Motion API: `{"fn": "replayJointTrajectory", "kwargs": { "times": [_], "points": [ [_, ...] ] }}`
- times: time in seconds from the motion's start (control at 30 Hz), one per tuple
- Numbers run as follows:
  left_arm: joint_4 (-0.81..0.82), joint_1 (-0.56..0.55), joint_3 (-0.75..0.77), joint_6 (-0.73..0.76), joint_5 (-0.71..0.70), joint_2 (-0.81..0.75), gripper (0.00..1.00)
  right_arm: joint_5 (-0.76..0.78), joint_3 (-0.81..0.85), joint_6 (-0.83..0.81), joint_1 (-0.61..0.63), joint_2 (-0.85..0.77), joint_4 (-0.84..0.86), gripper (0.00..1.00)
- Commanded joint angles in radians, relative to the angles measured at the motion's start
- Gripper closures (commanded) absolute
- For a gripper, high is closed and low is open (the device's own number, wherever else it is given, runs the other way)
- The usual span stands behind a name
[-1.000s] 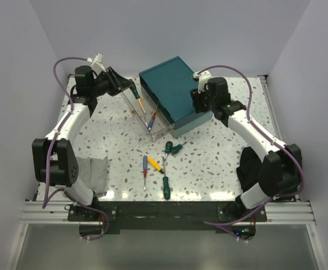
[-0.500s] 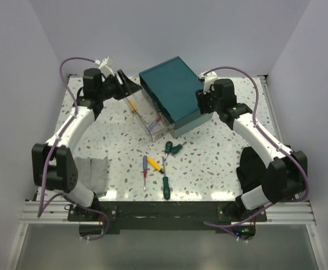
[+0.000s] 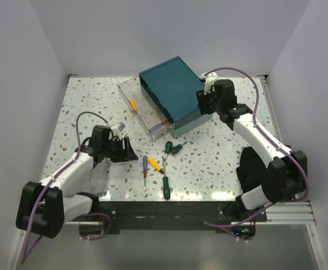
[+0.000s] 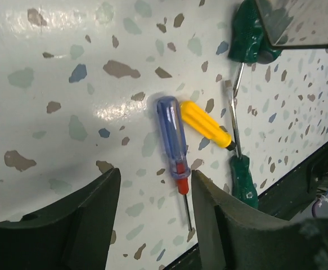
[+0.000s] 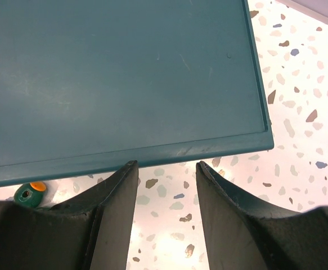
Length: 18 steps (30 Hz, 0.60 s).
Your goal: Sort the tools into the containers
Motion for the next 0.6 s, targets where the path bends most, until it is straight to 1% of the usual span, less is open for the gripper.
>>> {"fn": "replayJointTrajectory", "kwargs": {
  "times": [0.0, 0.1, 0.37, 0.43, 0.57],
  "points": [
    [0.081, -0.015, -0.036, 0.019, 0.011, -0.034, 0.44, -0.024, -0.013, 0.019, -0.002, -0.018, 0.027, 0.5],
    [0.101, -0.05, -0.042, 0.013, -0.002, -0.013, 0.44, -0.02, -0.021, 0.013, -0.002, -0.027, 0.019, 0.5],
    [0.086, -0.152, -0.01, -0.016, -0.107, 0.097, 0.48, -0.007, -0.032, -0.001, -0.013, -0.047, 0.016, 0.5],
    [0.078, -0.185, 0.007, -0.031, -0.149, 0.12, 0.49, -0.006, -0.036, -0.005, -0.016, -0.052, 0.013, 0.5],
    [0.098, -0.26, 0.036, -0.048, -0.175, 0.193, 0.49, -0.01, -0.048, 0.002, -0.04, -0.067, 0.014, 0.5]
  ]
}}
